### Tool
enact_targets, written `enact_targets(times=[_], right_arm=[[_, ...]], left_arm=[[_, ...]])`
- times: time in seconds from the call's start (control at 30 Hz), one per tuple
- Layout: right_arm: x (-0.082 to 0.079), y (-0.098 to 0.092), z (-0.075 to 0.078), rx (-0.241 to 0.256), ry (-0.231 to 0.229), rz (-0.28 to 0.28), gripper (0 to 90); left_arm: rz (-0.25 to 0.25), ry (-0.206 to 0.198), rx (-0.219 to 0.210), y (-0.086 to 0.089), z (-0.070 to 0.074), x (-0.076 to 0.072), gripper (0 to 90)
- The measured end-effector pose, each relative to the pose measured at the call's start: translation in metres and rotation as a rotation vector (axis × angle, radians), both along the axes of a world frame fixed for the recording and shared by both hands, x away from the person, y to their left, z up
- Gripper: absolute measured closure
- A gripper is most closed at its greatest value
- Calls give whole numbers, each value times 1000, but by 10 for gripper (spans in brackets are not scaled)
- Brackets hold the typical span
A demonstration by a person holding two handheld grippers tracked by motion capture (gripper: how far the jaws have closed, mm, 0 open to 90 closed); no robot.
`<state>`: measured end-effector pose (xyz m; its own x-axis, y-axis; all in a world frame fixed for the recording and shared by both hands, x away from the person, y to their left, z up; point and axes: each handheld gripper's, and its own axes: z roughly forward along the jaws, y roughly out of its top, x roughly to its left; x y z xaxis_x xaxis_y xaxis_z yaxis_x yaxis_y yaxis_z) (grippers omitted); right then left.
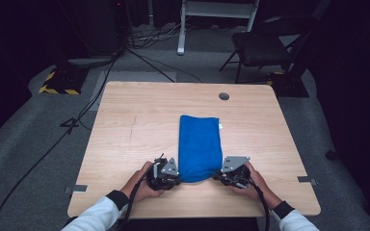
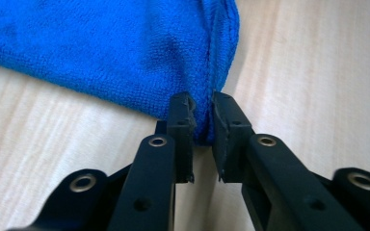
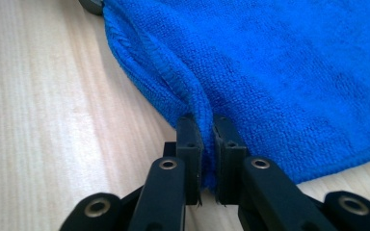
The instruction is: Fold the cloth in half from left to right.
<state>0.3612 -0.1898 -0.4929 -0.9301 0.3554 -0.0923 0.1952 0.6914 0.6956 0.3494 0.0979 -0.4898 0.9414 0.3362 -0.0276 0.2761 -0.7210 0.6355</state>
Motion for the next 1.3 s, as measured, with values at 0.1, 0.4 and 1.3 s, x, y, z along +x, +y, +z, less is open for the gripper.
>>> enact_targets(times=[0.1, 0.4, 1.3], right_arm=[[1, -2, 1, -5, 2, -7, 738], [-1, -18, 29, 63, -9, -25, 476], [90, -14, 64, 93, -97, -214, 388]], left_arm=[[5, -3, -21, 1, 2, 2, 625], [89, -54, -104, 13, 25, 13, 284], [280, -143, -151, 9, 39, 119, 202]])
